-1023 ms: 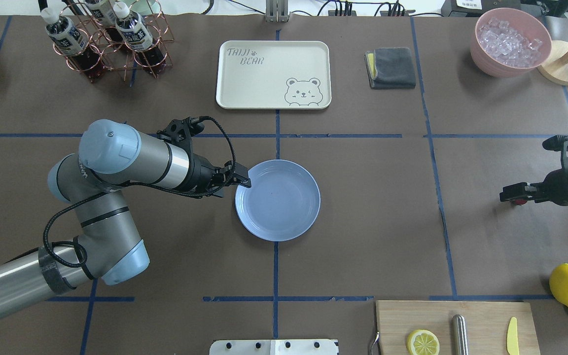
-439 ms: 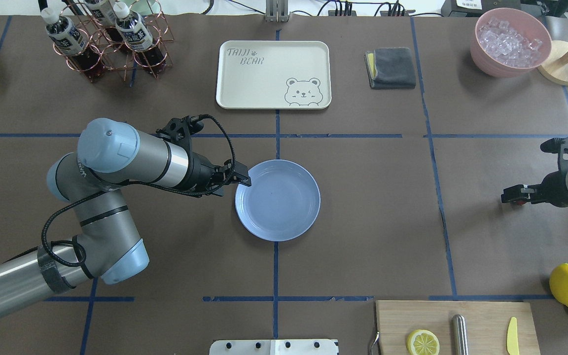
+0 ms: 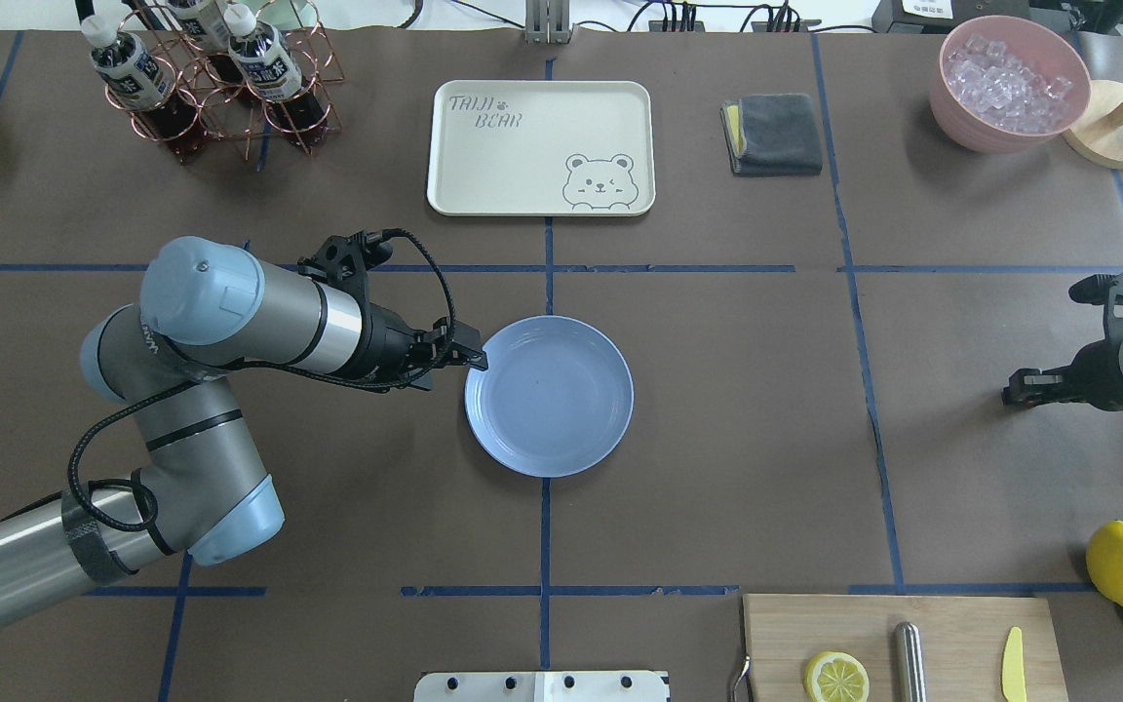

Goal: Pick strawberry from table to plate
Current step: 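Grasp the red strawberry with the right gripper while the left gripper waits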

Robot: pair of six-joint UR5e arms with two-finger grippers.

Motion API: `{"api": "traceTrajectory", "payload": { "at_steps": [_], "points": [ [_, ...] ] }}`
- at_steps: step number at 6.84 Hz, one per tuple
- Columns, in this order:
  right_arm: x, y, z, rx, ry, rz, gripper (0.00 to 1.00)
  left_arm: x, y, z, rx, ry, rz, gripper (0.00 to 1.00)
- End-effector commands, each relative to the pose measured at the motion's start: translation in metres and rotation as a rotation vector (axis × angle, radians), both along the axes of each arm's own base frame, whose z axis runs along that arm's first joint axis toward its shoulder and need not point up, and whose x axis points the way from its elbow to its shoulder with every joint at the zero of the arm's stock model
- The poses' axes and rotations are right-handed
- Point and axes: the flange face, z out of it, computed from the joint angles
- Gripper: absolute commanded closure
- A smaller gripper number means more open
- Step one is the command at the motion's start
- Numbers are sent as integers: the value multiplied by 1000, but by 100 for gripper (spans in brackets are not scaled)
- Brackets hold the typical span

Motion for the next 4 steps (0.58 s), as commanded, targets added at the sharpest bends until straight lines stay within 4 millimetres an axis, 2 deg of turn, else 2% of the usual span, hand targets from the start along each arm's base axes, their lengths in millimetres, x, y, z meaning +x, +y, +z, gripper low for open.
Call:
{"api": "traceTrajectory", "payload": {
  "at_steps": [1, 2, 3, 4],
  "points": [
    [0, -2, -38, 51, -49, -2, 100, -1, 0, 0, 0, 0, -1, 18],
    [-6, -4, -75, 89, -90, -4, 100, -2, 1, -1, 2, 3, -1, 18],
    [-46, -9, -114, 68, -162, 10, 100, -4, 2, -5, 7, 10, -1, 17],
    [-100, -9, -159, 19, -237, 59, 100, -11, -2, -9, 13, 18, -10, 17]
  ]
}}
